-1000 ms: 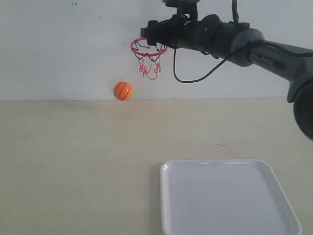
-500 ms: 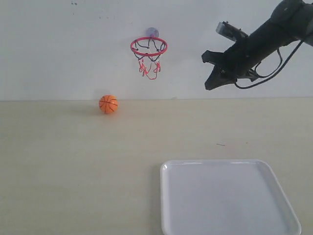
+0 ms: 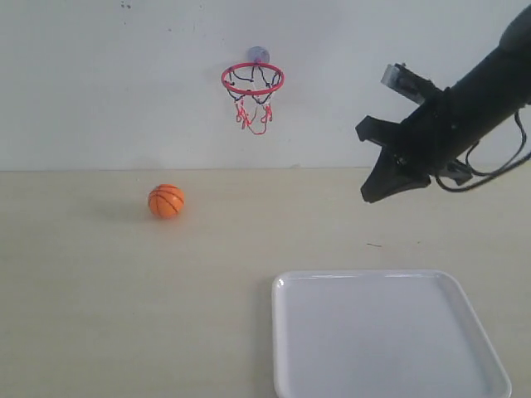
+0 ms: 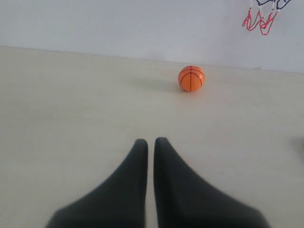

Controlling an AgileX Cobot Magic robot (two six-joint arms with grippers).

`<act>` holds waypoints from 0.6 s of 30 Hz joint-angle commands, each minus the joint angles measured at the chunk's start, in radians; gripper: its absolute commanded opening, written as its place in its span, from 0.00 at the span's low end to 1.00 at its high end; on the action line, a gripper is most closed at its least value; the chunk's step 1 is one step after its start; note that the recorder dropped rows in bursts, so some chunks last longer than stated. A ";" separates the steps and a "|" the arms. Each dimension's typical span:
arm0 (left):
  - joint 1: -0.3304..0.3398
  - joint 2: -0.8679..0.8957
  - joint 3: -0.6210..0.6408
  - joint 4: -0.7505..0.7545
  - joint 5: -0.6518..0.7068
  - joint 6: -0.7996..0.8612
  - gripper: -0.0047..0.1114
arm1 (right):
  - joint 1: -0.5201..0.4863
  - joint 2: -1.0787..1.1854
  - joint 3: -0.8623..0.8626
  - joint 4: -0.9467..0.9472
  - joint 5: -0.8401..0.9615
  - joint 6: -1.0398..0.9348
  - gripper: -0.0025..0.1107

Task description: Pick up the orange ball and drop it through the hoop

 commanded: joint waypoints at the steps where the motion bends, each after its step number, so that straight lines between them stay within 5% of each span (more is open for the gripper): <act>1: -0.001 -0.004 0.003 0.001 -0.003 -0.005 0.08 | 0.024 -0.184 0.287 0.122 -0.150 -0.116 0.02; 7: -0.001 -0.004 0.003 0.001 -0.003 -0.005 0.08 | 0.096 -0.348 0.570 0.180 -0.243 -0.165 0.02; 12: -0.001 -0.004 0.003 0.001 -0.003 -0.005 0.08 | 0.254 -0.445 0.754 0.333 -0.342 -0.165 0.02; 18: -0.001 -0.004 0.003 0.001 -0.003 -0.005 0.08 | 0.334 -0.447 0.767 0.353 -0.166 -0.129 0.02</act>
